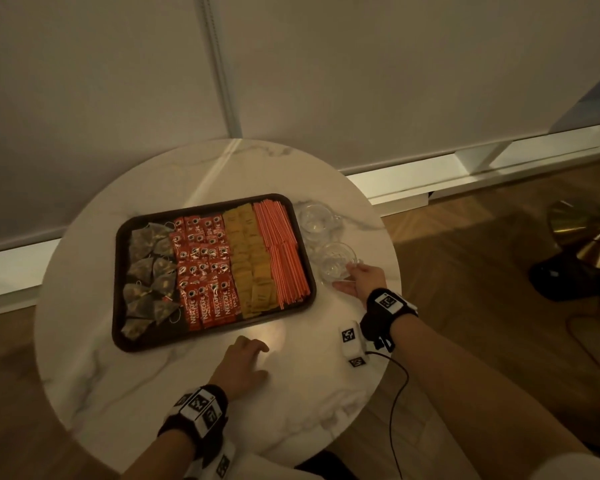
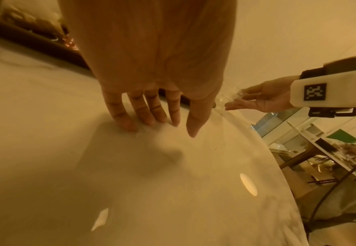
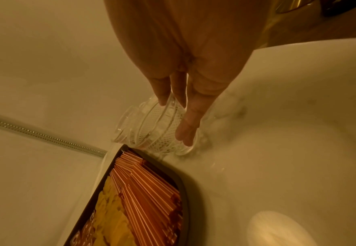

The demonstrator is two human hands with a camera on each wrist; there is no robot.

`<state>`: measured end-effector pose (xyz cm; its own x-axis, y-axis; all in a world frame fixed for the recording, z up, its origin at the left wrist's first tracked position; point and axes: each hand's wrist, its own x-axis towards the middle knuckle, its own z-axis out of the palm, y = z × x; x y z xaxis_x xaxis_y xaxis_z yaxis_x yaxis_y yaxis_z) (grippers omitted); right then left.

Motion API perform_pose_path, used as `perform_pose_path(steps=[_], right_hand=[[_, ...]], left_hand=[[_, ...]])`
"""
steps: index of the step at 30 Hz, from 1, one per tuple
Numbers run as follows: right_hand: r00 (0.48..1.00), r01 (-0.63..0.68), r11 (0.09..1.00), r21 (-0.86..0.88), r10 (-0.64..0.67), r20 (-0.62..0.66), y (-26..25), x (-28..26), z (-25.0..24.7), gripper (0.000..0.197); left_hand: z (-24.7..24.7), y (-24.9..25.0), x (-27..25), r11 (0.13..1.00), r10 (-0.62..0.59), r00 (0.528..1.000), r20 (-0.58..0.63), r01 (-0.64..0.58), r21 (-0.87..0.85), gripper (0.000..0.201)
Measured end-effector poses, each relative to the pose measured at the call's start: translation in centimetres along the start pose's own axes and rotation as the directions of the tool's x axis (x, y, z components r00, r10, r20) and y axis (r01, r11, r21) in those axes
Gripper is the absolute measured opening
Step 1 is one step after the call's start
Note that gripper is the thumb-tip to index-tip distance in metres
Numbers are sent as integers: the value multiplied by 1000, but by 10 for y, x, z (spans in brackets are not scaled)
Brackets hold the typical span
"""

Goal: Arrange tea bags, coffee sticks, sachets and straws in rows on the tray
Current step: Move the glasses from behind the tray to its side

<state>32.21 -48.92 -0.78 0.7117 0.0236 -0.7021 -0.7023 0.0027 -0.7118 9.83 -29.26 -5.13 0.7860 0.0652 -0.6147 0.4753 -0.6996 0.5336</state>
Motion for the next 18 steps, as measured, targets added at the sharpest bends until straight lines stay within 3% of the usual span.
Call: perform_pose_path(steps=[18], right_hand=[[999, 7, 992, -126, -3, 35, -2, 15, 18, 44]], left_hand=[[13, -4, -5, 998, 50, 993, -103, -53, -24, 34]])
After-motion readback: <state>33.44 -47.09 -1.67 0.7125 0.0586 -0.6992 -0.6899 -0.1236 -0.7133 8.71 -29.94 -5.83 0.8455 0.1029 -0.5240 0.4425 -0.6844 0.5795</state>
